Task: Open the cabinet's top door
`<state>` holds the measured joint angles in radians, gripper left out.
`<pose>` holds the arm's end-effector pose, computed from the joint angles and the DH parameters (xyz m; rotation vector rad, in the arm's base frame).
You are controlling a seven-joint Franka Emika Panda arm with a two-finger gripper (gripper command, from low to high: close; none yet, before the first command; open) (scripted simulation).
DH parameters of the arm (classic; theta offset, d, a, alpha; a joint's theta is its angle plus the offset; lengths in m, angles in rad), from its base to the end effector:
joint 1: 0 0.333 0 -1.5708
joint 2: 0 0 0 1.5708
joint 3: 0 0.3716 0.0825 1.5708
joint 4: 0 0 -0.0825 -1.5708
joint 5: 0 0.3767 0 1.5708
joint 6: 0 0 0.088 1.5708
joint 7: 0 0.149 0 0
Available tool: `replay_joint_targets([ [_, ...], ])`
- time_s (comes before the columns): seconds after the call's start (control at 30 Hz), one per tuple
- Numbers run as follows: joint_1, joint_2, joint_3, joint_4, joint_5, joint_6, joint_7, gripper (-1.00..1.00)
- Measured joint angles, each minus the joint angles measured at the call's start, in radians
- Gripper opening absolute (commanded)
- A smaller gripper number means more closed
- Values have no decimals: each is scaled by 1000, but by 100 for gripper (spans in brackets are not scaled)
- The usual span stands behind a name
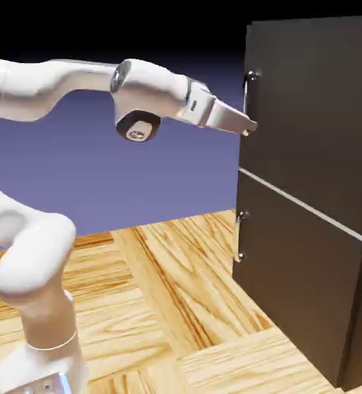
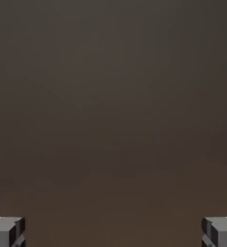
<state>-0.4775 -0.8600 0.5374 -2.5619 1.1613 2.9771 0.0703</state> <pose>0.3501 0.0327 0.6464 -1.9927 0.9929 -1.5033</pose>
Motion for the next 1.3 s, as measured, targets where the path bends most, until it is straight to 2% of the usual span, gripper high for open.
replay_joint_targets([
  [0.87,-477,-282,523,242,1131,-58,-653,0],
  [0.93,-483,-286,530,245,1145,-59,-661,0],
  [1.07,-626,-266,593,344,1186,-94,-669,0],
  [1.1,-660,-262,608,368,1195,-102,-671,-100],
  [1.17,-660,-262,608,368,1195,-102,-671,-100],
  [1.3,-521,-290,499,223,1189,-218,-720,-100],
])
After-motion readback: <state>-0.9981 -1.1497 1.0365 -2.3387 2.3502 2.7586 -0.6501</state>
